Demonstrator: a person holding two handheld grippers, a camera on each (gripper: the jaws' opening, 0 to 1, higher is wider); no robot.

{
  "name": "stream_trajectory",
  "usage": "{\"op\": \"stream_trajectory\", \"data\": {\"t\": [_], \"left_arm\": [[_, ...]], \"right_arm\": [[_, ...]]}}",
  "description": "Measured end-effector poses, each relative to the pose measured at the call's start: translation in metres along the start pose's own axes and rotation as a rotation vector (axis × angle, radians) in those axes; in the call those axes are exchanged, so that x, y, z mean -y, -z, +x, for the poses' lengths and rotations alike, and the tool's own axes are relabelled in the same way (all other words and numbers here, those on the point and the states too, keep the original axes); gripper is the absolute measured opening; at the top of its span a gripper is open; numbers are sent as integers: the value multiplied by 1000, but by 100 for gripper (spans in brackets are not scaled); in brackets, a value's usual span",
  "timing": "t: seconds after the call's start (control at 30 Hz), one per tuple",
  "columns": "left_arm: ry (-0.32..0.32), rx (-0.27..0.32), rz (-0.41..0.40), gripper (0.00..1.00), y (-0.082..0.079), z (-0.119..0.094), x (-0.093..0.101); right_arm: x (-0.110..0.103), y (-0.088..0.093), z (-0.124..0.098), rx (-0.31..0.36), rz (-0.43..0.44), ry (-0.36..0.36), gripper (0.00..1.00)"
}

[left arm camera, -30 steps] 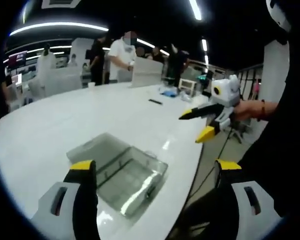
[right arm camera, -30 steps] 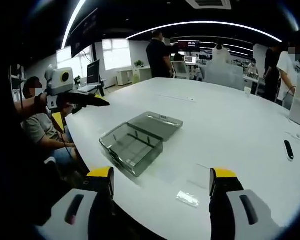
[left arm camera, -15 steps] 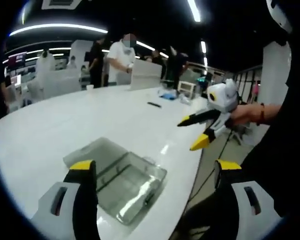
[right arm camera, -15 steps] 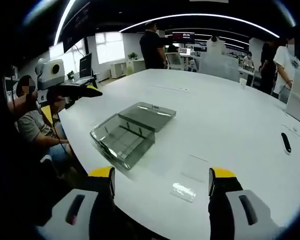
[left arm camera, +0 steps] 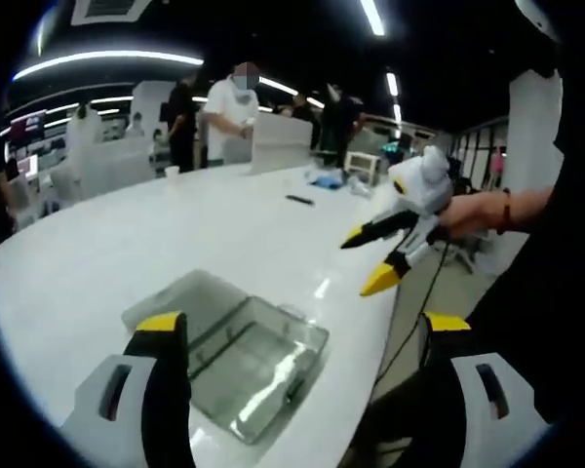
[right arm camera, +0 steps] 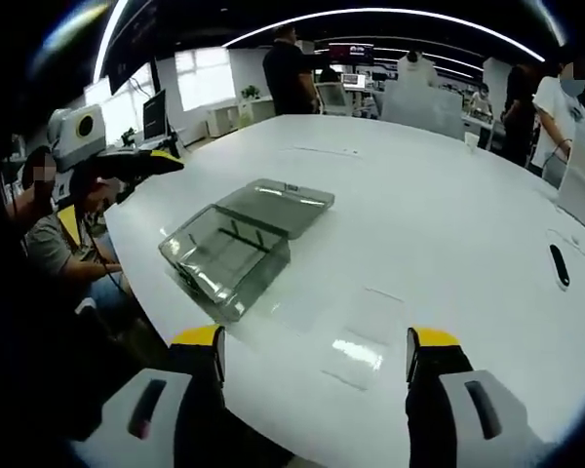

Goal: Insert the divider into the dual guide fixture by aligning both edges with the guide slots and pushing it downward to the bottom, including one-sided entry, uneven engagement, binding, and posture correction.

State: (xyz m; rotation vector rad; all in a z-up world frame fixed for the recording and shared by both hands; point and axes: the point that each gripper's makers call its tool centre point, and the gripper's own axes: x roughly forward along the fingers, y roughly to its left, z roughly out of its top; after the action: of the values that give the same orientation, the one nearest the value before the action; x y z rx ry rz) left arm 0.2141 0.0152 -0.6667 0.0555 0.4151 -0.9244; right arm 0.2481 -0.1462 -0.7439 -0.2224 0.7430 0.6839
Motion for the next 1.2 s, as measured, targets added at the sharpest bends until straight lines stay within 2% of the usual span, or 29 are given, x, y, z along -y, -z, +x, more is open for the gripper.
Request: {"op": "stream_trajectory", "data": {"t": [0.17, 0.27, 0.6, 0.7, 0.77, 1.2], "left_arm": [[0, -36, 30, 96, 5, 4, 5], [9, -17, 14, 96, 2, 4, 8], [-2, -13, 7, 96, 3, 3, 6], [-5, -18, 8, 96, 2, 4, 5], [-1, -16, 7, 96, 2, 4, 4], [-4, -8, -15, 95, 2, 7, -2]], "right_arm": [[8, 1, 1, -14, 29, 10, 72], [10, 5, 2, -32, 28, 18, 71], [12, 14, 11, -97, 18, 22, 69], [13, 17, 15, -130, 19, 12, 62], [16, 19, 17, -142, 11, 23, 63], [22, 30, 29, -188, 32, 35, 61]]}}
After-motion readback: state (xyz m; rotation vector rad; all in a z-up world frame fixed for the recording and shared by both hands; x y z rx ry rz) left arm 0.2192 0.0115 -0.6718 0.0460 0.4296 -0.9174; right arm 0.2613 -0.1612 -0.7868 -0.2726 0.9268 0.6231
